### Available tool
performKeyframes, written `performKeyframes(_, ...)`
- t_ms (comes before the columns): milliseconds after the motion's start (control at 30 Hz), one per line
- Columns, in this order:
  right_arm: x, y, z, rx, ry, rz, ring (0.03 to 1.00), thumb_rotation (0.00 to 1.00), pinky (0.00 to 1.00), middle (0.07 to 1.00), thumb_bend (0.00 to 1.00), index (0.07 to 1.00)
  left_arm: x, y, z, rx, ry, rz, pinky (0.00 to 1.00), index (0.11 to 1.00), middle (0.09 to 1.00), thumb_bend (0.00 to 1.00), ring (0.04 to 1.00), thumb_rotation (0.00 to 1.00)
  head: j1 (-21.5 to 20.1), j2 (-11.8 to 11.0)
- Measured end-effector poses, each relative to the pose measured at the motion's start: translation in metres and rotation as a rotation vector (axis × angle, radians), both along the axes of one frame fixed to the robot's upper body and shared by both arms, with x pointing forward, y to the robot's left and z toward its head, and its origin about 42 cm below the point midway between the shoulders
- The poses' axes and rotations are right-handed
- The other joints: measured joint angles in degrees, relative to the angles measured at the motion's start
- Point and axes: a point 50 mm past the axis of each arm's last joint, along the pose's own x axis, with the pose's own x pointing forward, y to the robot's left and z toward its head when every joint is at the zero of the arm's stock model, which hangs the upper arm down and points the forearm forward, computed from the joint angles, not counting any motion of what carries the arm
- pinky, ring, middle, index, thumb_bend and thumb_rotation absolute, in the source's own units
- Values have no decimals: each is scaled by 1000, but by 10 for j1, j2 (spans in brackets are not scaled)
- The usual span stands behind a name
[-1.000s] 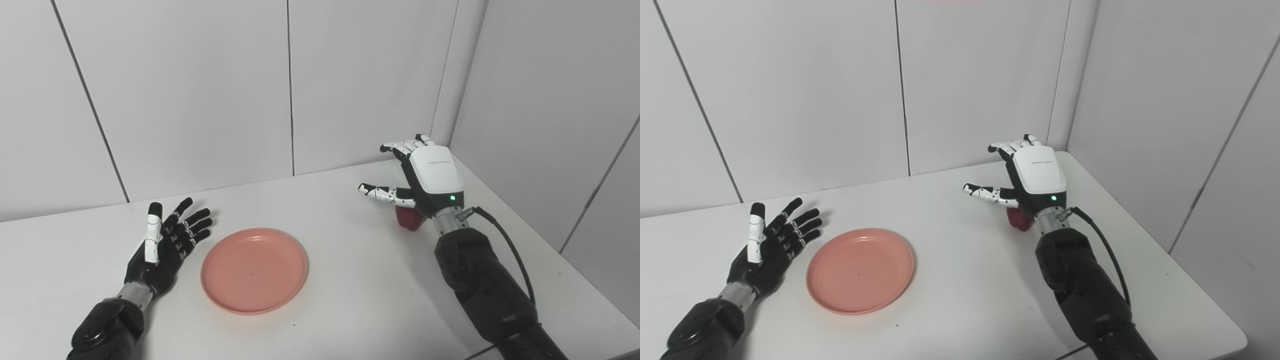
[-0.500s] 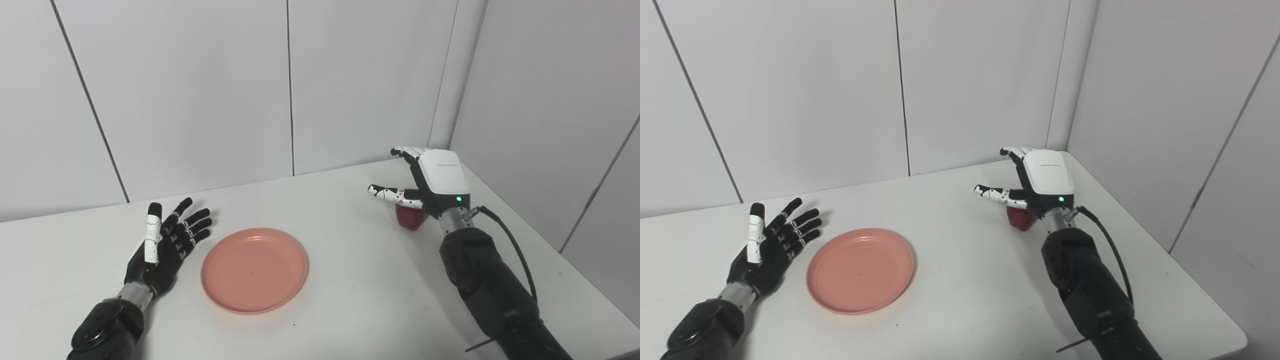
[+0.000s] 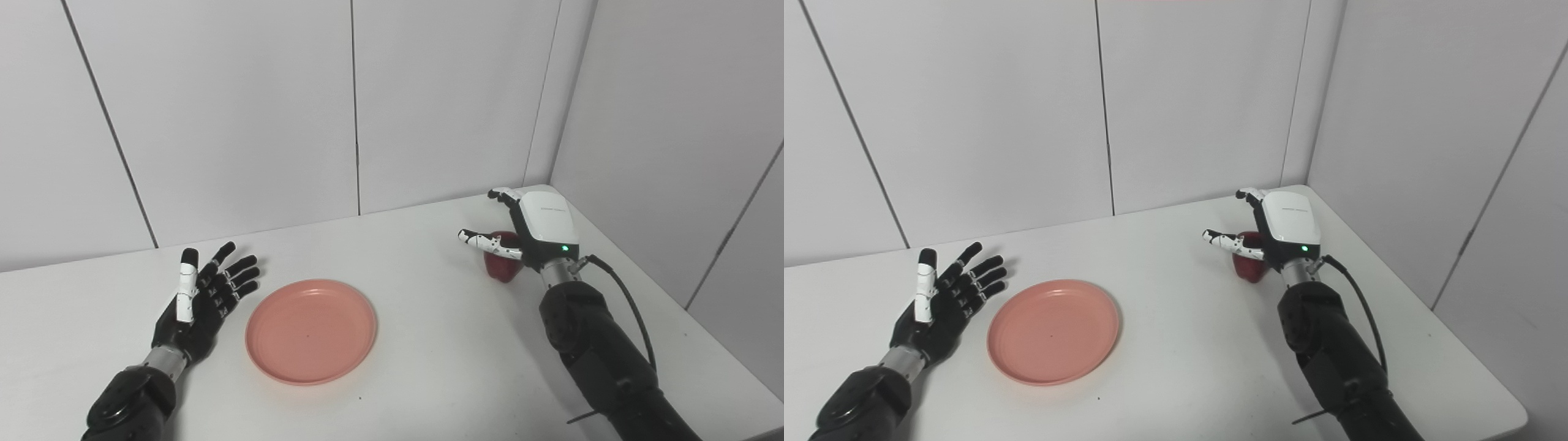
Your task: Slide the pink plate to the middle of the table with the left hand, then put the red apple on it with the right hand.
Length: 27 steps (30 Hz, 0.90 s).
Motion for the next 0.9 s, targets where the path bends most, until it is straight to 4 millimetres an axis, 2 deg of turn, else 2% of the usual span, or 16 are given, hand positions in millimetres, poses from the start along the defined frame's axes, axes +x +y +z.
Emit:
performKeyframes(233, 0, -1, -10, 10, 36, -8, 718, 902, 643, 748, 877, 739, -1, 0, 0, 1, -4, -1, 863, 944, 827, 885, 842, 970, 2, 4)
performKeyframes(900, -1, -1, -23, 9, 85, -20, 730, 899, 681, 759, 867, 750, -1, 0, 1, 8, -6, -2, 855, 928, 821, 901, 836, 957, 6, 9)
